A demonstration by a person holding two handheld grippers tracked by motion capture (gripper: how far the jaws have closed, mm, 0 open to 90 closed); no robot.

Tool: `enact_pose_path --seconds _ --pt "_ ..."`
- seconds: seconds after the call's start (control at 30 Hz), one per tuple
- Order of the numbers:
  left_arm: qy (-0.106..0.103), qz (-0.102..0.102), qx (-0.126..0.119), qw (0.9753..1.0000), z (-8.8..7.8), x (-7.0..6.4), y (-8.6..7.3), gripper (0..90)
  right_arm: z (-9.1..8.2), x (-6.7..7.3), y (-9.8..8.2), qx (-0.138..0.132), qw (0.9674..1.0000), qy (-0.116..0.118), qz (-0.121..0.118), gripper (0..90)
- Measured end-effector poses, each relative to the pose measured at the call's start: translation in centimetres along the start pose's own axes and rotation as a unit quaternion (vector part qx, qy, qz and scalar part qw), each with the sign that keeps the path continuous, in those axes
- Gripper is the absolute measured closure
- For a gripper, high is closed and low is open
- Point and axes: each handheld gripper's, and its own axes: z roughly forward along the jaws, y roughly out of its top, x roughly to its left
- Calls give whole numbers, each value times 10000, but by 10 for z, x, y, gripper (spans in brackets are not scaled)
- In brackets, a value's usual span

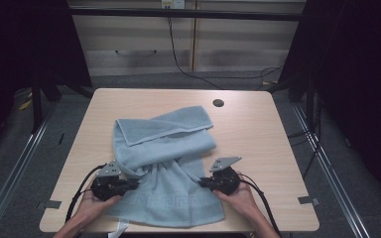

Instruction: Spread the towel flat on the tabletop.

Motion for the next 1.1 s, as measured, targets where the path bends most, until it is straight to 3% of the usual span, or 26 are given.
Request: enact_pose_path --seconds 0.03,0.1,0.13,0.17,0.2,0.3,0.33,0.37,0.43,0.47,0.5,0.53,0.57,0.63,0.67,0.73,0.83,0.87,0.9,0.93,0.97,1.03,1.1 --pt "-39 -16 -68 10000 -3 -4 1 855 -16 6 -11 -146 9998 110 121 859" --pt "-297 -111 -350 9989 -16 -15 3 855 -33 10 -16 -325 9993 117 173 859" --pt "-297 -111 -350 9989 -16 -15 3 856 -33 10 -16 -325 9993 117 173 859" --pt "-311 -71 -435 9985 -23 -23 3 856 -43 13 -18 -447 9987 119 204 859" --pt "-440 -78 -545 9975 -31 -31 2 856 -66 21 -22 -752 9969 81 237 859" --pt "-597 -12 -708 9957 -46 -47 -3 856 -89 31 -27 -947 9953 10 209 859" --pt "-597 -12 -708 9957 -46 -47 -3 856 -89 31 -27 -947 9953 10 209 859" --pt "-742 -57 -750 9944 -54 -59 -9 856 -102 42 -33 -1045 9943 37 216 858" --pt "-889 -3 -733 9933 -61 -73 -16 856 -108 52 -40 -1040 9943 115 194 857" --pt "-889 -3 -733 9933 -61 -73 -16 856 -111 60 -43 -992 9949 116 162 857" --pt "-955 37 -683 9931 -63 -82 -20 856 -111 60 -43 -992 9949 116 162 857" --pt "-1074 51 -638 9922 -65 -90 -26 855 -116 77 -55 -902 9956 190 168 855" --pt "-1141 53 -585 9917 -68 -97 -32 854 -117 82 -58 -863 9959 215 172 853" --pt "-1210 21 -562 9911 -69 -101 -37 844 -118 86 -62 -841 9959 269 202 850" --pt "-1298 -16 -489 9903 -70 -103 -42 829 -119 95 -72 -790 9955 412 309 830" --pt "-1258 -34 -487 9909 -70 -98 -41 762 -116 98 -74 -657 9969 345 266 754" --pt "-1211 -97 -619 9907 -67 -89 -35 702 -114 89 -69 -935 9945 312 350 679" --pt "-1114 -159 -656 9915 -65 -80 -29 702 -114 89 -69 -935 9945 312 350 679" --pt "-1097 -217 -671 9915 -63 -70 -24 675 -110 74 -56 -1046 9936 254 344 665" --pt "-965 -190 -704 9927 -61 -63 -19 675 -110 74 -56 -1046 9936 254 344 665" --pt "-741 -329 -741 9940 -54 -40 -6 651 -99 58 -41 -935 9952 114 251 619" --pt "-331 -425 -824 9951 -44 -15 5 636 -85 41 -28 -876 9959 94 225 596" --pt "-104 -579 -713 9957 -31 9 15 612 -66 19 -14 -835 9961 3 293 574"
